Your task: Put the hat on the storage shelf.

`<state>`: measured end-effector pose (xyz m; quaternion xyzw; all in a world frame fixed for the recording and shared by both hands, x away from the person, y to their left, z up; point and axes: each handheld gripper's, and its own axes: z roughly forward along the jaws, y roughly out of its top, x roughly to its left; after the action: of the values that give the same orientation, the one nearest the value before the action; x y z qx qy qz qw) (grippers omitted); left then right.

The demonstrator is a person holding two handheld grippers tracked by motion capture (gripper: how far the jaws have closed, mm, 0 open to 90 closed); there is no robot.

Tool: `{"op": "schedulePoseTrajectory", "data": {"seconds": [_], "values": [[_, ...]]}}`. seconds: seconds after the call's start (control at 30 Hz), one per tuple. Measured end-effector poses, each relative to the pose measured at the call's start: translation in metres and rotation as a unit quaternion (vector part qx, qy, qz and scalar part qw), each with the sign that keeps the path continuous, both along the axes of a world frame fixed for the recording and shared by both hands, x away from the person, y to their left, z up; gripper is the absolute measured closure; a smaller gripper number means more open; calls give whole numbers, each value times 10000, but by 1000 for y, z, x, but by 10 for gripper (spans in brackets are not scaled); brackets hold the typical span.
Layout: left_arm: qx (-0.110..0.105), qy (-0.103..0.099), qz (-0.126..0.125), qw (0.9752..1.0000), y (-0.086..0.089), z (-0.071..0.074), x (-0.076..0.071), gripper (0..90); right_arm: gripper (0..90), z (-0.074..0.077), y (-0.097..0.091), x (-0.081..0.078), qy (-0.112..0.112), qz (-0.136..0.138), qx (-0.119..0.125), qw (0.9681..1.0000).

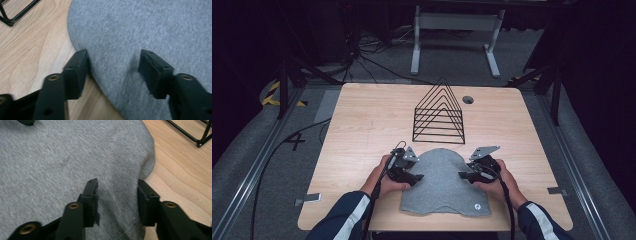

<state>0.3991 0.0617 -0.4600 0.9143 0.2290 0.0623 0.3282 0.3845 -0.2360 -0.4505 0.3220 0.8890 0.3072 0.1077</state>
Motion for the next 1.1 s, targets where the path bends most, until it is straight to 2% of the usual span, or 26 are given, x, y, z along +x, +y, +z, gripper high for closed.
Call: {"op": "schedulePoseTrajectory", "data": {"seconds": [0.07, 0.13, 0.17, 0.2, 0.3, 0.57, 0.8, 0.9, 1.0, 1.03, 1.07, 1.1], "values": [[-8, 26, -85, 10000, -1, 1, 2, 562, 692, 0, -1, 1, 27, 1, 53, 10000], [-21, 92, -176, 9998, -2, 2, 4, 630, 740, 0, -2, 2, 43, 11, 99, 9999], [27, 135, -310, 9994, -1, 3, 5, 701, 781, -1, -3, 3, 81, 3, 177, 9998], [23, 118, -404, 9991, -1, 3, 5, 740, 794, -1, -3, 4, 98, 16, 203, 9997], [-17, 71, -460, 9989, 2, 3, 7, 810, 825, -1, -3, 4, 32, 31, 186, 9998], [-58, -147, -512, 9986, 2, 13, 6, 836, 836, 10, -5, 2, -217, 80, 275, 9994], [-256, -606, -459, 9968, 9, 46, 2, 838, 838, 42, -6, -4, -715, 97, 463, 9963], [-360, -700, -453, 9959, 12, 59, 4, 839, 838, 57, -7, -5, -885, 137, 526, 9946], [-422, -891, -451, 9941, 16, 77, 6, 841, 838, 73, -9, -2, -1024, 123, 642, 9926], [-422, -891, -451, 9941, 16, 77, 6, 842, 839, 78, -9, -1, -1072, 136, 653, 9920], [-487, -967, -461, 9930, 18, 88, 8, 842, 839, 85, -9, 0, -1140, 144, 655, 9912], [-455, -1012, -484, 9926, 19, 95, 8, 843, 839, 89, -9, 0, -1173, 152, 650, 9908]]}}
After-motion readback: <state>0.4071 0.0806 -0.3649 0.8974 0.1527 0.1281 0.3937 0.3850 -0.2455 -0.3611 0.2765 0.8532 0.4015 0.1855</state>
